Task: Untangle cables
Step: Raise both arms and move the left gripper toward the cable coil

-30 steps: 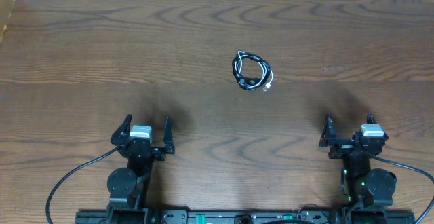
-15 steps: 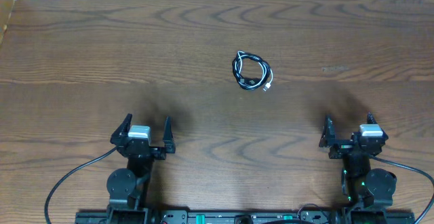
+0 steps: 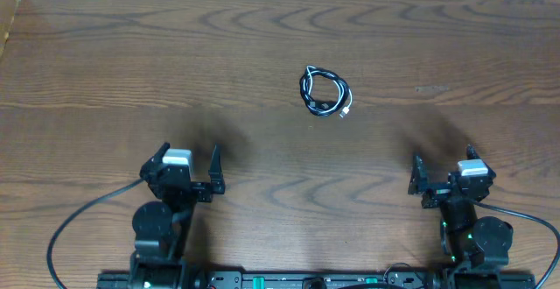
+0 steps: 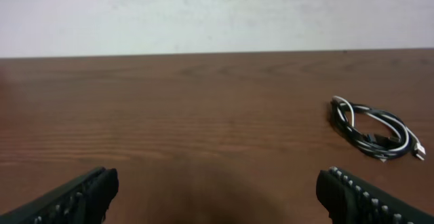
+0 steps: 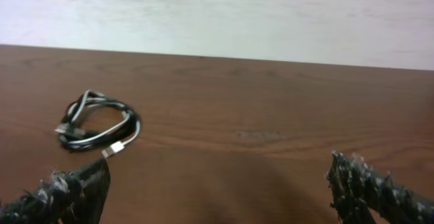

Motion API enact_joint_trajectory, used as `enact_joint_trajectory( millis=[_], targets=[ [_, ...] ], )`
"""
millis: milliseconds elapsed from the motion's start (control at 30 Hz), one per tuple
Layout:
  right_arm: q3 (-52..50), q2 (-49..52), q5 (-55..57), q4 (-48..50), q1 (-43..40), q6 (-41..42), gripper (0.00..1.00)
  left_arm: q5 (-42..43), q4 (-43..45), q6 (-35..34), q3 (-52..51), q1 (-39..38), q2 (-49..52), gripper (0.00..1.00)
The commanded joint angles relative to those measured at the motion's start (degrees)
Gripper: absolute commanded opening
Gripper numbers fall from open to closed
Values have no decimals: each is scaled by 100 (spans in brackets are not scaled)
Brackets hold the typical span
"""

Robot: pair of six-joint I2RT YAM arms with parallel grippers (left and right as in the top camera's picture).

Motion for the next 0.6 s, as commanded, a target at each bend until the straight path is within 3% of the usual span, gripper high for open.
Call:
enact_joint_trajectory(
  millis=[0, 267, 567],
  targets=[
    [337, -22, -435, -61, 37, -98, 99, 70, -129, -39, 485, -22, 470, 98],
    [1134, 195, -627, -826, 35, -61, 99, 74, -1084, -44, 1902, -22, 1867, 98],
    [2214, 1241, -894, -1191, 35, -61, 99, 378, -2658, -22, 3974, -22, 3405, 98]
  ],
)
